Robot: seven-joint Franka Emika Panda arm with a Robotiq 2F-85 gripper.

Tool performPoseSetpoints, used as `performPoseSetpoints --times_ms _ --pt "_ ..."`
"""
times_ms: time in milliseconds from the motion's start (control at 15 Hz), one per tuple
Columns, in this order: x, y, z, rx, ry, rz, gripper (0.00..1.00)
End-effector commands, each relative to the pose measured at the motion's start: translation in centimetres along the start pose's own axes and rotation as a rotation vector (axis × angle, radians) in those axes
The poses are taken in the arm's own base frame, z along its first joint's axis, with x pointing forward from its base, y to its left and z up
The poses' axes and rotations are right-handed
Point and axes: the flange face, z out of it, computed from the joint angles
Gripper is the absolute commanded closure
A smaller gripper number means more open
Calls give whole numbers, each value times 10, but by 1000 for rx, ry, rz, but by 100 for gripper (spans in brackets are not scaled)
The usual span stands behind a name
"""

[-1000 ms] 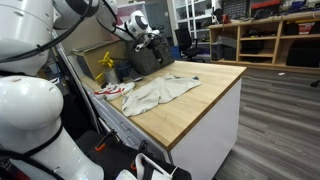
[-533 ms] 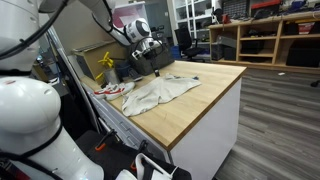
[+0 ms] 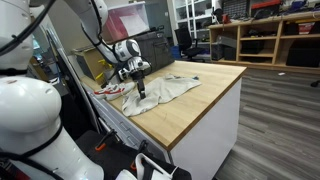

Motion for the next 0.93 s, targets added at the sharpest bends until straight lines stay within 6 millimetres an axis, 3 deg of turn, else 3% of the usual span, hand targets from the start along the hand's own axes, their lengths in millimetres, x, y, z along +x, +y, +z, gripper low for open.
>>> performPoseSetpoints --times_ms 0,333,400,467,867 --pt "-23 6 26 -45 -29 -61 0" --pt "-9 15 73 -131 -65 -33 0" --pt "-7 18 80 -140 -71 -32 25" --pt "-5 19 82 -141 -73 -38 26" --pt "2 31 82 -147 -110 -81 72"
